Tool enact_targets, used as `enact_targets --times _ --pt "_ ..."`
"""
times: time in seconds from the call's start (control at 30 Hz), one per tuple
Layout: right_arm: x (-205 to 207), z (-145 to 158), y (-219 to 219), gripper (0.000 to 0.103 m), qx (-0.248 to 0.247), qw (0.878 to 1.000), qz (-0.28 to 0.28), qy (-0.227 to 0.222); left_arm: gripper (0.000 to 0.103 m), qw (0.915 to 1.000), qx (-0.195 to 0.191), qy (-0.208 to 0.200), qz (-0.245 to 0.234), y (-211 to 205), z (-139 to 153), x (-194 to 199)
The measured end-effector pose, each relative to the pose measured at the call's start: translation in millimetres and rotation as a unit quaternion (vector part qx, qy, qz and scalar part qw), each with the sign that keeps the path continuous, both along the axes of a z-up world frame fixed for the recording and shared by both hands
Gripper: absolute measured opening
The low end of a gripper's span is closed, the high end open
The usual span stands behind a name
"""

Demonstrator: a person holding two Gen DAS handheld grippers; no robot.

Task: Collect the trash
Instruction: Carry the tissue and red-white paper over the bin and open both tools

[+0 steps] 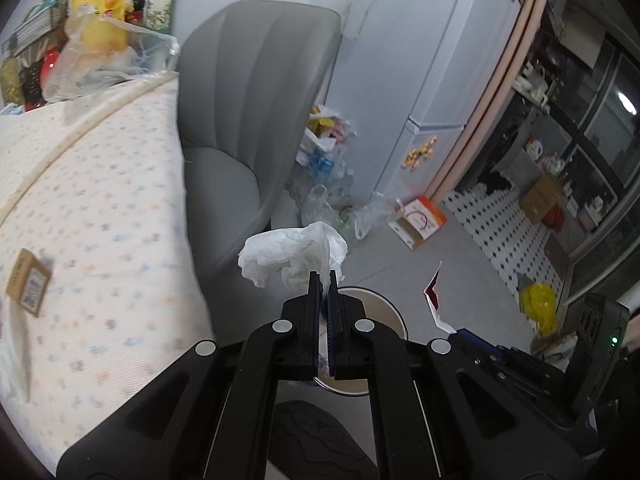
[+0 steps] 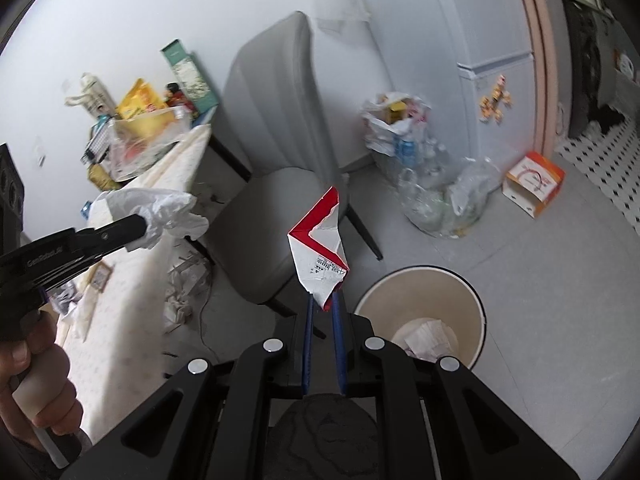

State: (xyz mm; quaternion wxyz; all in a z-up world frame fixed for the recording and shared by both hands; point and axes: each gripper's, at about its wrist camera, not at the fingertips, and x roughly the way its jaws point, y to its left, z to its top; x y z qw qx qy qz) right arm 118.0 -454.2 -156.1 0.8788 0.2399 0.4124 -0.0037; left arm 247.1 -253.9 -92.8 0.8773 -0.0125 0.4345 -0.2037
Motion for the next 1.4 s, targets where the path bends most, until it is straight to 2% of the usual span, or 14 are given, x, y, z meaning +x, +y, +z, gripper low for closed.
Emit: enact_targets --times 0.1,0.17,0.2,0.23,0.4,1.1,1.17,1.23,1.3,1.4 --pt "7.0 -20.7 -12.3 0.013 0.004 1.000 -0.011 0.015 0.004 0.9999 0.007 0.009 -0.007 -12.0 -8.4 3.4" --pt "11.6 -36.9 -20.2 0.030 0.019 0.999 -0.018 0.030 0.004 0.9998 0.011 0.015 -0.012 -20.1 -13.5 5.0" --pt "11.3 -45.0 -24.9 0.051 0.030 0.999 -0.021 0.034 0.004 0.9996 0.014 0.017 -0.015 -23.6 -15.6 5.6" --pt "10.2 -51.2 -29.2 0.055 0.032 0.998 -0.028 0.036 0.004 0.9996 0.015 0.019 -0.016 -23.4 -16.3 6.2" --pt "-1.0 -65.0 -44.4 0.055 0.041 0.997 -0.045 0.047 0.004 0.9990 0.024 0.026 -0.027 -34.2 -23.5 7.4" --pt "-58.0 -39.1 -101.2 0.056 0.033 0.994 -0.106 0.025 0.005 0.9910 0.046 0.066 -0.107 -122.9 -60.8 -1.7" --pt "-60.9 -38.7 -106.1 0.056 0.034 0.993 -0.111 0.024 0.013 0.9899 0.047 0.070 -0.114 -129.1 -64.3 -1.9" --pt "-62.8 -38.2 -108.8 0.056 0.035 0.993 -0.114 0.023 0.039 0.9895 0.037 0.071 -0.120 -131.3 -64.7 -1.2" --pt "-64.0 -37.7 -109.2 0.056 0.035 0.992 -0.115 0.023 0.049 0.9895 0.029 0.070 -0.123 -131.8 -62.9 -2.0" --pt "-65.1 -36.5 -110.5 0.056 0.036 0.992 -0.118 0.021 0.052 0.9899 0.030 0.069 -0.120 -130.4 -61.3 -3.7"
